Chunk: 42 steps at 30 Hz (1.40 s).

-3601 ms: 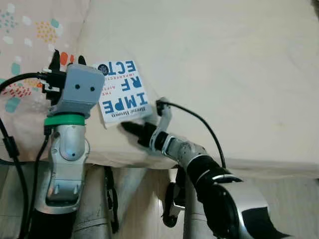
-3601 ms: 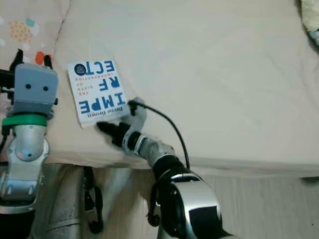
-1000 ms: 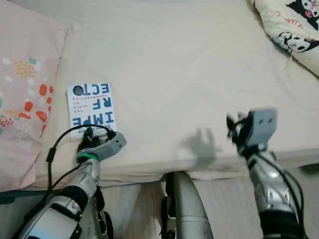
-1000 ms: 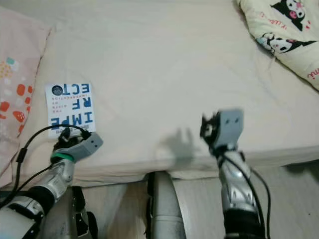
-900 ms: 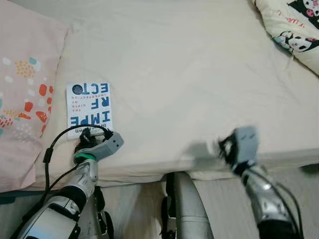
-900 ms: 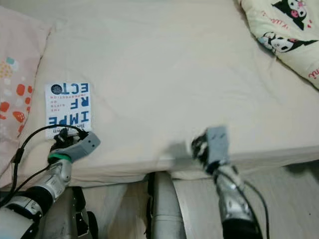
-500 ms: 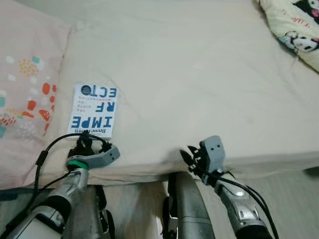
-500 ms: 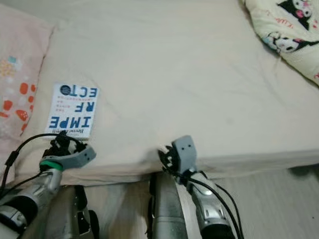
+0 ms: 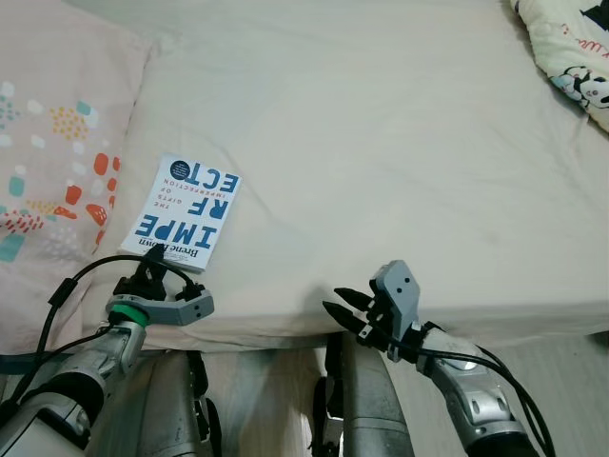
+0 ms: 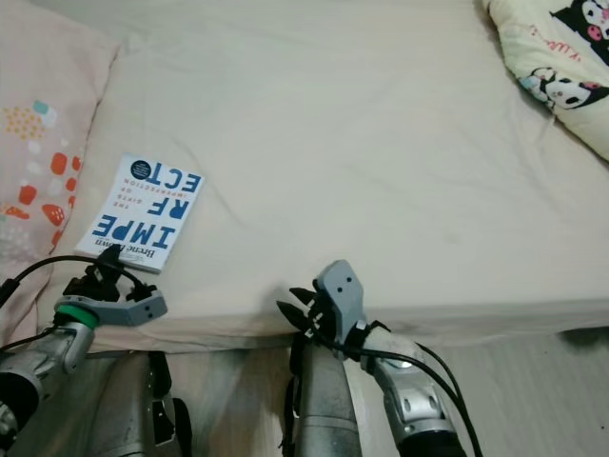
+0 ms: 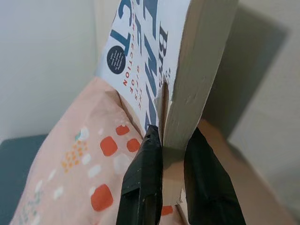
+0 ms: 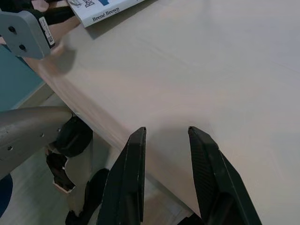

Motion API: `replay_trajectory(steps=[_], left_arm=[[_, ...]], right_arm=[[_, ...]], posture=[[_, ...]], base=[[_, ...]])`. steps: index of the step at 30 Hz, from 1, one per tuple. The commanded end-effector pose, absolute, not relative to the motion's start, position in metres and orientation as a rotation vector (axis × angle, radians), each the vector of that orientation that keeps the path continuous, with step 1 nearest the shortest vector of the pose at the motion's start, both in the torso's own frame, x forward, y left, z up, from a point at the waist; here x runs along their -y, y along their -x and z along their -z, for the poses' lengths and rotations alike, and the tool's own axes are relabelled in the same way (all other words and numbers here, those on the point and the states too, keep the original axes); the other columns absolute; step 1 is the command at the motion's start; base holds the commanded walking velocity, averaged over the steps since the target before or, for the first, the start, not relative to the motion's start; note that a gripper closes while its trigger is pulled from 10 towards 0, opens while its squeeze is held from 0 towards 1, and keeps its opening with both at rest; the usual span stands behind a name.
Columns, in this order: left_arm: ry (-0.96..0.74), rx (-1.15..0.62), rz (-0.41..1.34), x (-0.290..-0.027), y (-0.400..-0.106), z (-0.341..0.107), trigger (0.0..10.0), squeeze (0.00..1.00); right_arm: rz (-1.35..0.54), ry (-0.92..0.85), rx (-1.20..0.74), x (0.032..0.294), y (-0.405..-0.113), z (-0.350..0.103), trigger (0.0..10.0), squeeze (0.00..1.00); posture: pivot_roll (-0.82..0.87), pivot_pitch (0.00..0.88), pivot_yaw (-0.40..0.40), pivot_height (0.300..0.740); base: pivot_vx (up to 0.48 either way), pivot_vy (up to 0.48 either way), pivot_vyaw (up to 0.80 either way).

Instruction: Clean up the room

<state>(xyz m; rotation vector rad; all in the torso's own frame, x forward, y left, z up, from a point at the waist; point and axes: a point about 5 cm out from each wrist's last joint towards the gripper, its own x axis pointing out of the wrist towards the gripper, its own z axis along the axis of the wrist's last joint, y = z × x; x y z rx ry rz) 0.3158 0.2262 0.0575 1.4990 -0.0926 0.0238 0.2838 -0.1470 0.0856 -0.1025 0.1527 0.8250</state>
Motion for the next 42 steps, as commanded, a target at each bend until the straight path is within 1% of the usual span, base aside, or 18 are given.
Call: replay_trajectory(steps=[1, 2, 6, 11, 20, 21, 22, 24, 25, 27, 28, 33, 35, 37, 38, 39, 40, 42], left_arm=[[-1.451, 0.023, -0.013, -0.229, -0.305, -0.045, 0.0, 0.0], [-1.332, -0.049, -0.034, -0.224, -0.299, -0.037, 0.0, 0.0], [-1.256, -0.093, -0.051, -0.217, -0.291, -0.03, 0.0, 0.0], [-1.215, -0.108, -0.105, -0.213, -0.28, -0.027, 0.0, 0.0], [-1.247, -0.045, -0.113, -0.208, -0.283, -0.033, 0.0, 0.0], [-1.27, -0.025, -0.1, -0.206, -0.284, -0.035, 4.6, 0.0], [-1.288, -0.009, -0.093, -0.205, -0.285, -0.036, 10.0, 0.0], [-1.296, -0.004, -0.089, -0.204, -0.286, -0.037, 10.0, 0.0], [-1.306, 0.001, -0.076, -0.203, -0.284, -0.039, 10.0, 0.26], [-1.309, 0.002, -0.07, -0.203, -0.283, -0.04, 10.0, 0.26], [-1.305, 0.003, -0.062, -0.203, -0.28, -0.04, 10.0, 1.0], [-1.306, 0.018, -0.001, -0.206, -0.269, -0.04, 10.0, 1.0], [-1.306, 0.024, 0.044, -0.209, -0.261, -0.041, 10.0, 1.0], [-1.273, 0.027, 0.131, -0.217, -0.243, -0.045, 10.0, 1.0], [-1.266, 0.032, 0.153, -0.222, -0.236, -0.049, 10.0, 0.66], [-1.266, 0.032, 0.153, -0.222, -0.236, -0.049, 10.0, 0.66], [-1.238, 0.034, 0.155, -0.227, -0.232, -0.053, 10.0, 0.0], [-1.194, 0.059, 0.158, -0.229, -0.228, -0.063, 10.0, 0.0]], right_arm=[[-0.809, 0.088, -0.166, 0.153, -0.278, -0.081, 10.0, 0.0], [-0.808, 0.08, -0.166, 0.152, -0.278, -0.082, 10.0, 0.0], [-0.813, 0.072, -0.166, 0.15, -0.278, -0.084, 10.0, 0.0], [-0.82, 0.072, -0.158, 0.149, -0.281, -0.086, 10.0, 0.0], [-0.819, 0.072, -0.152, 0.15, -0.283, -0.089, 10.0, 0.0], [-0.817, 0.069, -0.145, 0.15, -0.284, -0.091, 10.0, 0.0], [-0.814, 0.067, -0.14, 0.15, -0.285, -0.092, 10.0, 0.0], [-0.812, 0.065, -0.137, 0.15, -0.286, -0.093, 10.0, 0.0], [-0.809, 0.063, -0.139, 0.151, -0.285, -0.092, 10.0, 0.0], [-0.808, 0.062, -0.14, 0.151, -0.285, -0.092, 10.0, 0.0], [-0.808, 0.062, -0.142, 0.151, -0.284, -0.091, 10.0, 0.0], [-0.81, 0.06, -0.145, 0.152, -0.285, -0.091, 10.0, 0.0], [-0.81, 0.06, -0.144, 0.152, -0.285, -0.091, 10.0, 0.0], [-0.811, 0.06, -0.144, 0.152, -0.286, -0.092, 10.0, 0.0], [-0.81, 0.061, -0.144, 0.152, -0.287, -0.092, 10.0, 0.0], [-0.81, 0.061, -0.144, 0.152, -0.287, -0.092, 10.0, 0.0], [-0.809, 0.062, -0.144, 0.153, -0.287, -0.092, 10.0, 0.0], [-0.808, 0.06, -0.14, 0.153, -0.288, -0.092, 10.0, 0.0]], posture=[[-0.14, 0.23, 0.009, 0.6], [-0.14, 0.227, 0.012, 0.6], [-0.14, 0.223, 0.014, 0.6], [-0.13, 0.219, 0.004, 0.6], [-0.13, 0.215, -0.002, 0.6], [-0.13, 0.215, -0.002, 0.6], [-0.13, 0.214, 0.0, 0.6], [-0.13, 0.214, 0.0, 0.6], [-0.13, 0.213, 0.0, 0.6], [-0.13, 0.213, 0.0, 0.6], [-0.13, 0.213, 0.0, 0.6], [-0.13, 0.212, 0.0, 0.6], [-0.12, 0.213, 0.0, 0.6], [-0.11, 0.213, 0.002, 0.6], [-0.11, 0.212, 0.001, 0.6], [-0.11, 0.212, 0.001, 0.6], [-0.11, 0.211, 0.0, 0.6], [-0.1, 0.207, -0.002, 0.6]], base=[[0.0, 0.0, 0.0], [0.0, 0.0, 0.0], [0.0, 0.0, 0.0], [0.0, 0.0, 0.0], [0.0, 0.0, 0.0], [0.0, 0.0, 0.0], [0.0, 0.0, 0.0], [0.0, 0.0, 0.0], [0.0, 0.0, 0.0], [0.0, 0.0, 0.0], [0.0, 0.0, 0.0], [0.0, 0.0, 0.0], [0.0, 0.0, 0.0], [0.0, 0.0, 0.0], [0.0, 0.0, 0.0], [0.0, 0.0, 0.0], [0.0, 0.0, 0.0], [0.0, 0.0, 0.0]])
